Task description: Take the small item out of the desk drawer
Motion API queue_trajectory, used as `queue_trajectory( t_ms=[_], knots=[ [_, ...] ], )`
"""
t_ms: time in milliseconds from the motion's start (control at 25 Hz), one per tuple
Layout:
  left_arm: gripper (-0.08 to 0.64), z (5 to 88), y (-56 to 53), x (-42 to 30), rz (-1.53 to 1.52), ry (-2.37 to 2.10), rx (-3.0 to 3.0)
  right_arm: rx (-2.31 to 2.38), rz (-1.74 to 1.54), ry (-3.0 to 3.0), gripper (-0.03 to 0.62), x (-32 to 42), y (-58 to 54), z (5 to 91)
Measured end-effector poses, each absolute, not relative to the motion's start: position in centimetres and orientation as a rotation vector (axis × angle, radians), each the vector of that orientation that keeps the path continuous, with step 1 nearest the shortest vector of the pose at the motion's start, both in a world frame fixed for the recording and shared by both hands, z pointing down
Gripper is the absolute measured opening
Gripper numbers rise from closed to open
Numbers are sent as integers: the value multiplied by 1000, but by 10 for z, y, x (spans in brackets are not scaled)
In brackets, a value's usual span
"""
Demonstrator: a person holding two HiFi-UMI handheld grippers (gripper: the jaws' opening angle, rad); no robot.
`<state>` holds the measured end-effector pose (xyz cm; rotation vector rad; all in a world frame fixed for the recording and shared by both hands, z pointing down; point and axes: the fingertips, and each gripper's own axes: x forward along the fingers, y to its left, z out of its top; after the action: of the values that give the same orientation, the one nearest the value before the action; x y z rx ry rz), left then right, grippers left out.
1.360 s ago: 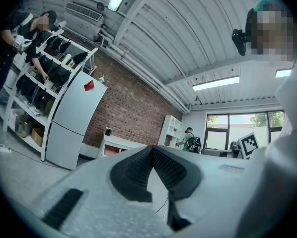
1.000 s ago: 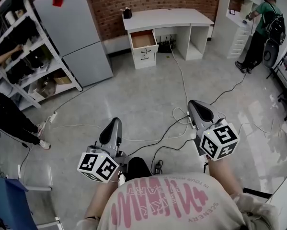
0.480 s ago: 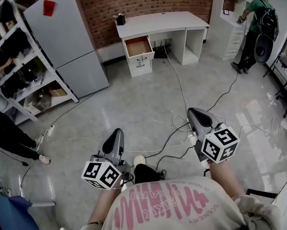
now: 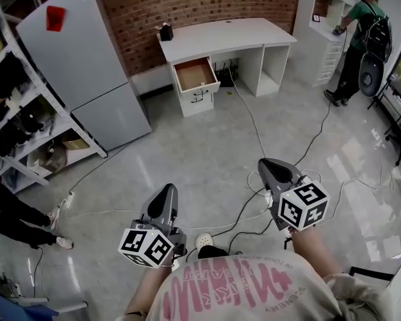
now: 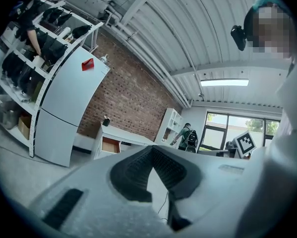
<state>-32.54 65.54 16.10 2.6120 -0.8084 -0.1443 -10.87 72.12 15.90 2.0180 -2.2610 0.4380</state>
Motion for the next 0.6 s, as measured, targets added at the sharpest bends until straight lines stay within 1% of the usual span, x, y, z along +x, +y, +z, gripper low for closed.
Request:
queue_trajectory(
  t_ms=[320,600],
  knots=[
    [2,155,556,-329,-149,-759,2636,2030,433,-2249,12,-125,624,159],
    [3,160,504,-333,-146,-739,2618,2028,447,-2227,12,-131,572,162]
  ],
)
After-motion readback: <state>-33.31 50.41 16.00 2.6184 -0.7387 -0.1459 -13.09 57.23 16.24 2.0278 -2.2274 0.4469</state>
